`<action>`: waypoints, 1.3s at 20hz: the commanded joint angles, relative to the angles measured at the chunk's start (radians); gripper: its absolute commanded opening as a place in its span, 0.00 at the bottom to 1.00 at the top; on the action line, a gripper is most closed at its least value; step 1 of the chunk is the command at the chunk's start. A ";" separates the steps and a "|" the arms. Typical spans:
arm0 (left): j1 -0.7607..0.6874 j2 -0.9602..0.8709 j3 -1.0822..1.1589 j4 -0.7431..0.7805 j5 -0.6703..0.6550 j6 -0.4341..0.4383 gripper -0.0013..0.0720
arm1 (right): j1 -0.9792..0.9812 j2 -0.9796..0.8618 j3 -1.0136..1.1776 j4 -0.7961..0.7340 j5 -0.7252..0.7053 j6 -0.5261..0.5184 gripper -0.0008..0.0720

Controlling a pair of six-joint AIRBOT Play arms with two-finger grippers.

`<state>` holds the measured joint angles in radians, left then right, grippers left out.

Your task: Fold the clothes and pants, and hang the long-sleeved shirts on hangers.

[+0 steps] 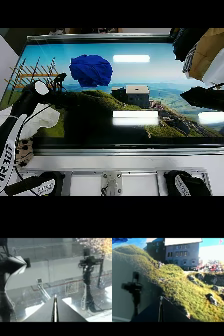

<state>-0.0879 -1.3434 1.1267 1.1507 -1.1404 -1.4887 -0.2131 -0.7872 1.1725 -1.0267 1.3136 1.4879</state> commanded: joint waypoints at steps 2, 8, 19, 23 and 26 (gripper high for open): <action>0.000 0.000 0.000 0.000 0.000 0.000 0.03 | 0.001 -0.001 0.001 0.000 0.000 0.000 0.03; 0.000 0.000 0.000 0.000 0.000 0.000 0.03 | 0.001 -0.001 0.001 0.000 0.000 0.000 0.03; 0.204 0.142 0.186 0.526 -0.109 -0.117 0.80 | 0.001 -0.001 0.001 0.002 0.000 0.000 0.03; 0.465 0.280 0.061 0.592 -0.048 -0.176 1.00 | 0.001 -0.001 0.001 0.001 0.000 0.000 0.03; 0.634 0.303 -0.090 0.575 0.055 -0.187 1.00 | 0.001 -0.001 0.001 0.001 0.000 0.000 0.03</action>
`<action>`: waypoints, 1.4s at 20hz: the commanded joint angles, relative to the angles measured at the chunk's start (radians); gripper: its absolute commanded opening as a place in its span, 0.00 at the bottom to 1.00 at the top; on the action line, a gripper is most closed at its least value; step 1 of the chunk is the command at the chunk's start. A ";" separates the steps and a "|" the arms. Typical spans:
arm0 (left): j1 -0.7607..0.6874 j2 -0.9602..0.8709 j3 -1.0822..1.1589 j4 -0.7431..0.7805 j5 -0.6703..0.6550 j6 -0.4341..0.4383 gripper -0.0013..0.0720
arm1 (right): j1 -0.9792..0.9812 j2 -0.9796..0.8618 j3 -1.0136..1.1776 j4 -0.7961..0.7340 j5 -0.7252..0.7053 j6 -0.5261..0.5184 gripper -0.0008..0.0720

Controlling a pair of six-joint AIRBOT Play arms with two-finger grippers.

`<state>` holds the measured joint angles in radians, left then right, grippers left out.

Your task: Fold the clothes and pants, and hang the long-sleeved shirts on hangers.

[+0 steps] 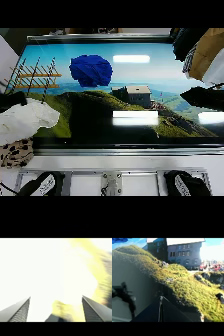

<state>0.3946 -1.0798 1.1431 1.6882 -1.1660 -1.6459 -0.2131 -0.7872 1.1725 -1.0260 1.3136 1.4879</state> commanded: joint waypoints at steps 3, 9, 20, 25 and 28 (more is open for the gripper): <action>0.225 -0.025 -0.201 0.037 0.166 -0.031 1.00 | 0.001 -0.001 0.001 0.001 0.000 0.000 0.03; 0.227 -0.204 -0.222 0.039 0.281 -0.032 1.00 | 0.001 -0.001 0.001 0.001 0.000 0.000 0.03; 0.064 0.098 -0.100 -0.111 0.109 -0.045 0.03 | 0.001 -0.001 0.001 0.002 0.000 0.000 0.03; -0.402 0.393 0.006 -0.189 0.106 -0.130 0.03 | 0.001 -0.001 0.001 -0.001 0.000 -0.001 0.03; -0.706 0.410 0.047 -0.188 0.154 -0.246 0.03 | -0.002 -0.001 0.001 -0.032 0.000 0.000 0.03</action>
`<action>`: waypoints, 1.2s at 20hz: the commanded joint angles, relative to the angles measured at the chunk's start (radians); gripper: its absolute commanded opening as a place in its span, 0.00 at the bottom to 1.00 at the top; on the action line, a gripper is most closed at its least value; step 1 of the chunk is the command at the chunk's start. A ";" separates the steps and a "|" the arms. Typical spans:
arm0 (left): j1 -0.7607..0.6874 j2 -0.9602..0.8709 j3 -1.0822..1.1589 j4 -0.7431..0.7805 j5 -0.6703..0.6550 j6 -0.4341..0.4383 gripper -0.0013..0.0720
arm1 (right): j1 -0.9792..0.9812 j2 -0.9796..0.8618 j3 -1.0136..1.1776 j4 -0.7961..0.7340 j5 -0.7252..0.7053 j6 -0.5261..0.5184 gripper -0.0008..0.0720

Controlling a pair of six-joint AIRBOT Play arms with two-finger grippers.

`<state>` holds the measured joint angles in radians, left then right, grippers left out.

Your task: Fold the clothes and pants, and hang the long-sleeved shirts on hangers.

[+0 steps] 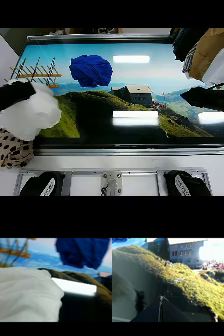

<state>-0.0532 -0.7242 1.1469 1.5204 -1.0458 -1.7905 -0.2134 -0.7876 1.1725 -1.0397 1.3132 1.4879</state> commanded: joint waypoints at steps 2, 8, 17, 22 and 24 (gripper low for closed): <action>-0.413 -0.008 0.072 -0.020 0.076 -0.131 0.03 | -0.001 0.000 0.001 -0.018 0.000 0.000 0.03; -0.665 -0.492 0.308 -0.025 0.233 -0.127 0.03 | -0.001 -0.007 0.001 0.041 -0.005 0.000 0.03; -0.723 -1.108 0.956 -0.221 0.164 -0.005 0.03 | -0.003 -0.007 0.002 -0.122 -0.120 0.000 0.03; -0.552 -0.937 0.741 -0.236 0.051 -0.005 0.96 | -0.003 -0.008 0.002 -0.172 -0.154 0.000 0.07; -0.433 -0.829 0.636 -0.217 -0.008 -0.005 0.96 | -0.003 -0.010 0.002 -0.172 -0.154 0.000 0.60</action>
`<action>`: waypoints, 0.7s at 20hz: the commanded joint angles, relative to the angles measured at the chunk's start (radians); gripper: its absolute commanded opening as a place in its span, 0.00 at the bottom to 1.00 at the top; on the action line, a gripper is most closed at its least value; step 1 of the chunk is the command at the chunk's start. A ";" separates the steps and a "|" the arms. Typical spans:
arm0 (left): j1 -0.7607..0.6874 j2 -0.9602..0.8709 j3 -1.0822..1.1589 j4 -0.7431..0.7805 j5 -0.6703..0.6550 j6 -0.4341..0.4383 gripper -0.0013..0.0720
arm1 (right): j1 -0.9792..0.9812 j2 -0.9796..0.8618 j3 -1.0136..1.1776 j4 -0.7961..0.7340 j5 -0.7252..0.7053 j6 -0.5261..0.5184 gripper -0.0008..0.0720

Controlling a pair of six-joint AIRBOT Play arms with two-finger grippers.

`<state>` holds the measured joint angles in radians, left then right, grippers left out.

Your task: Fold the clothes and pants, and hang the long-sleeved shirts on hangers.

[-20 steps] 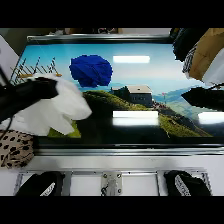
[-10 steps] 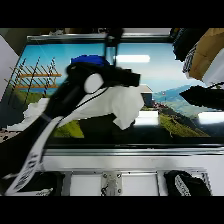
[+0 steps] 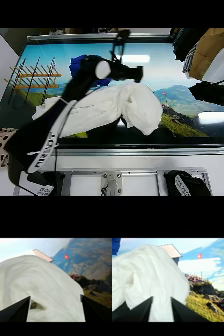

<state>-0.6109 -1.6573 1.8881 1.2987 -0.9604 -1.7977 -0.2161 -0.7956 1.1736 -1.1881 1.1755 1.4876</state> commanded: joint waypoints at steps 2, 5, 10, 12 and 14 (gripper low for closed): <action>0.239 0.236 -0.275 0.048 -0.135 0.001 0.96 | 0.000 -0.003 0.000 -0.023 -0.016 0.001 0.74; 0.404 0.458 -0.629 0.096 -0.163 -0.033 0.96 | 0.000 -0.014 0.000 -0.019 -0.014 0.005 0.74; 0.705 0.787 -1.188 0.093 -0.165 -0.138 0.96 | 0.002 -0.056 0.000 0.041 0.015 0.004 0.74; 0.829 0.874 -1.334 0.077 -0.165 -0.155 0.96 | 0.002 -0.074 -0.001 0.073 0.015 0.004 0.74; 0.940 0.938 -1.421 0.050 -0.162 -0.155 0.96 | 0.002 -0.087 -0.008 0.092 0.014 0.004 0.74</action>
<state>0.1680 -0.8364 0.6491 1.3758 -1.1194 -1.9244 -0.2153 -0.8631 1.1713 -1.1385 1.1851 1.4910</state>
